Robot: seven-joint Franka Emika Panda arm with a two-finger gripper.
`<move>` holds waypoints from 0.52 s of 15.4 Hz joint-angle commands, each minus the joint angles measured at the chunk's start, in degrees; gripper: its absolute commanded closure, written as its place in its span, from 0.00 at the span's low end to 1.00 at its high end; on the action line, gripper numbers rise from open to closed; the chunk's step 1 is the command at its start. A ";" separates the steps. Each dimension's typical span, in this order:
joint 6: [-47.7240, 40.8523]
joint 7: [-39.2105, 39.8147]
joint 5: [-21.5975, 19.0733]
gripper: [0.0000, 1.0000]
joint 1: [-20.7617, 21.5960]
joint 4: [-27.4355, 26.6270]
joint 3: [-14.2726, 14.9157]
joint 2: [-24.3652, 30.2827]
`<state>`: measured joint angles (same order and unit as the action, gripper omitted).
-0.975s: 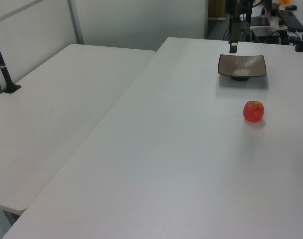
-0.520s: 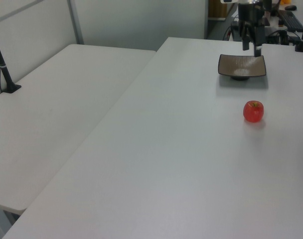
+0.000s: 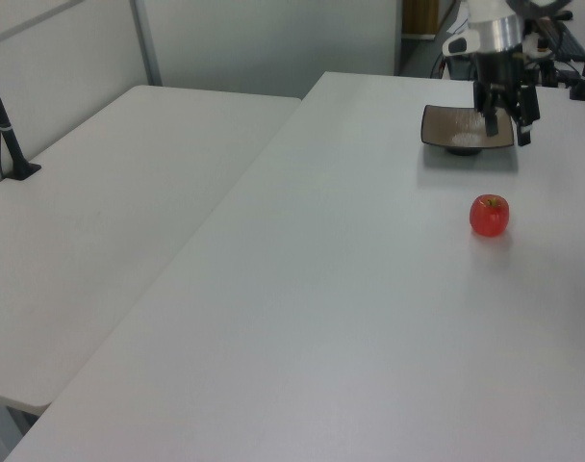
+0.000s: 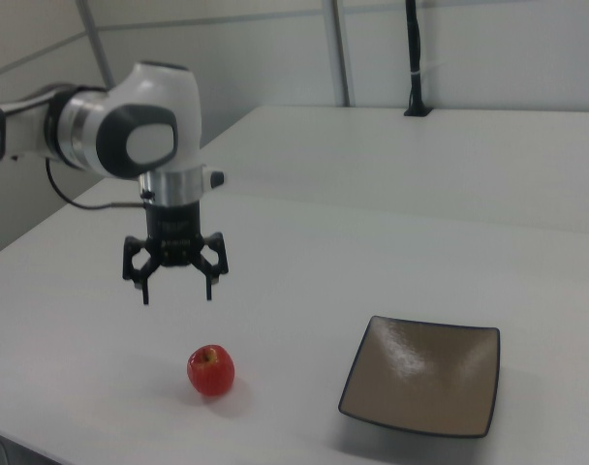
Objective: Apples placed on a ceramic plate
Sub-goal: 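Move the open gripper down over the red apple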
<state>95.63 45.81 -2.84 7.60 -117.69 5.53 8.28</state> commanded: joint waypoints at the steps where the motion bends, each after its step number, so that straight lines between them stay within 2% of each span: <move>1: 9.37 1.03 3.09 0.00 0.57 -8.76 -0.25 2.09; 5: 19.57 0.42 7.57 0.00 0.75 -15.01 -0.52 1.12; 8: 25.55 0.33 9.42 0.00 0.66 -18.61 -0.52 0.77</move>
<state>115.20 45.91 4.48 7.83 -131.92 5.05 8.06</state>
